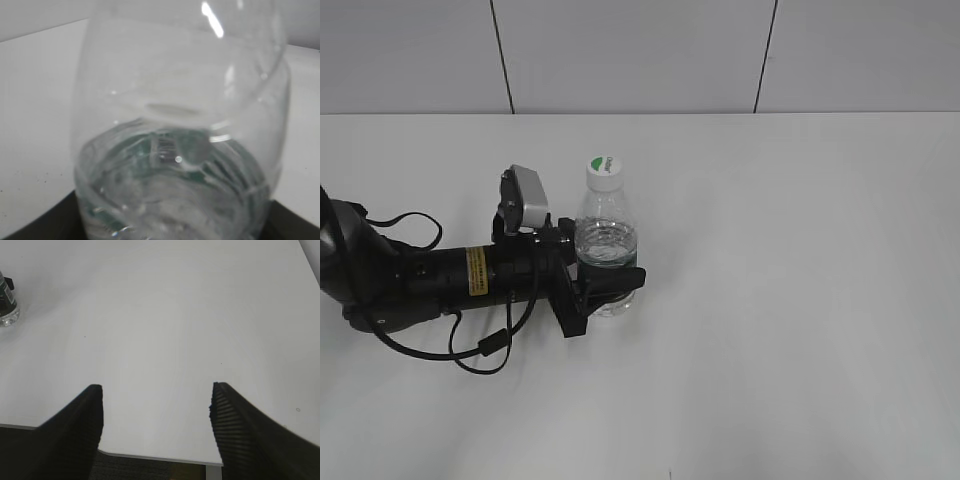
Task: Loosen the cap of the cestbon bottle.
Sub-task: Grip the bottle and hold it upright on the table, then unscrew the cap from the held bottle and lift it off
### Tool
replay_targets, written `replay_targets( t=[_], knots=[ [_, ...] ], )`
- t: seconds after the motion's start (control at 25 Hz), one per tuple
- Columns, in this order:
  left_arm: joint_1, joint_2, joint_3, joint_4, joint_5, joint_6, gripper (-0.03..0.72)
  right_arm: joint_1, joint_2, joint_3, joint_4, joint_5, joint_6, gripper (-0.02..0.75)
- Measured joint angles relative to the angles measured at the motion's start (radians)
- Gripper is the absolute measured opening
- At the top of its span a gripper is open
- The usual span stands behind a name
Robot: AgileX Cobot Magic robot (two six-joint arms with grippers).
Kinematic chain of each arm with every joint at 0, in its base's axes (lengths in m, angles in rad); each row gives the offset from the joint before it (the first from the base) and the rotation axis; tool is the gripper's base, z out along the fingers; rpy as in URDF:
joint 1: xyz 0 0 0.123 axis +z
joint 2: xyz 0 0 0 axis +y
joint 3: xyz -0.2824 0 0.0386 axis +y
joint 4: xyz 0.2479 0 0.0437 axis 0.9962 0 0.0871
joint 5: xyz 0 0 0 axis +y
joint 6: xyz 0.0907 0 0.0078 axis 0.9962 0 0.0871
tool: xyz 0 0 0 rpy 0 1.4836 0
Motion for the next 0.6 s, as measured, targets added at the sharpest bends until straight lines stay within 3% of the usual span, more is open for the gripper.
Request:
replay_targets(
  t=[0.2,0.32,0.6],
  knots=[
    [0.000,0.000,0.000,0.004,-0.001,0.000,0.408,0.000,0.000,-0.007,0.004,-0.010,0.000,0.516],
    [0.000,0.000,0.000,0.005,-0.001,0.000,0.408,0.000,0.023,-0.032,0.005,-0.100,-0.027,0.516],
    [0.000,0.000,0.000,0.009,-0.001,0.000,0.408,0.000,0.339,-0.133,0.017,-0.276,-0.094,0.516]
  ],
)
